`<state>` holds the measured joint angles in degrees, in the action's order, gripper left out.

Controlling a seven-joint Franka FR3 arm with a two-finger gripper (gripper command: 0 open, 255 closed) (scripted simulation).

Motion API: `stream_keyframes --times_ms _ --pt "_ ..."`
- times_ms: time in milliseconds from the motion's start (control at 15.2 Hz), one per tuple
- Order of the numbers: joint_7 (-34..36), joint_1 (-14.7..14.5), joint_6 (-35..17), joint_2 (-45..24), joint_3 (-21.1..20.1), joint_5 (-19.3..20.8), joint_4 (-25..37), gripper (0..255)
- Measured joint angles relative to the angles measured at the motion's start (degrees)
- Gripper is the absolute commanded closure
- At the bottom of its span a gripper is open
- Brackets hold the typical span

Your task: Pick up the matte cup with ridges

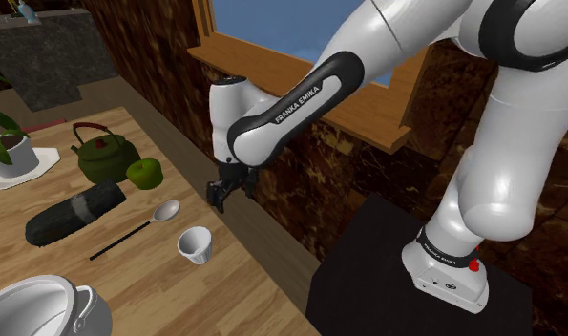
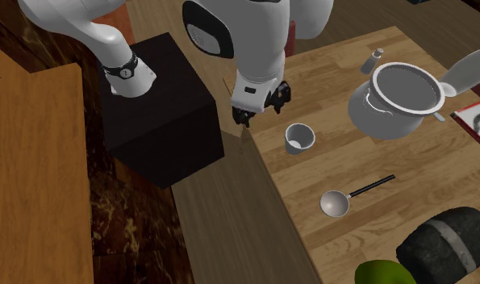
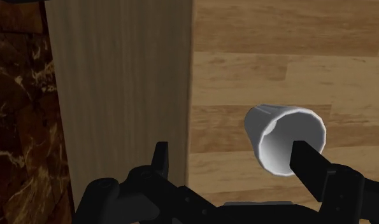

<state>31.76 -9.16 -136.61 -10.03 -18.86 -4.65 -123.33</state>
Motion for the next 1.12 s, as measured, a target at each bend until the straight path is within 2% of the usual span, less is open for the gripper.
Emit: stream_keyframes --times_ms 594,1122 --pt "7.4 -6.2 -3.6 -19.2 2.1 7.8 16.1 0" --pt "7.9 -7.2 -7.3 -24.1 3.1 9.1 17.4 0"
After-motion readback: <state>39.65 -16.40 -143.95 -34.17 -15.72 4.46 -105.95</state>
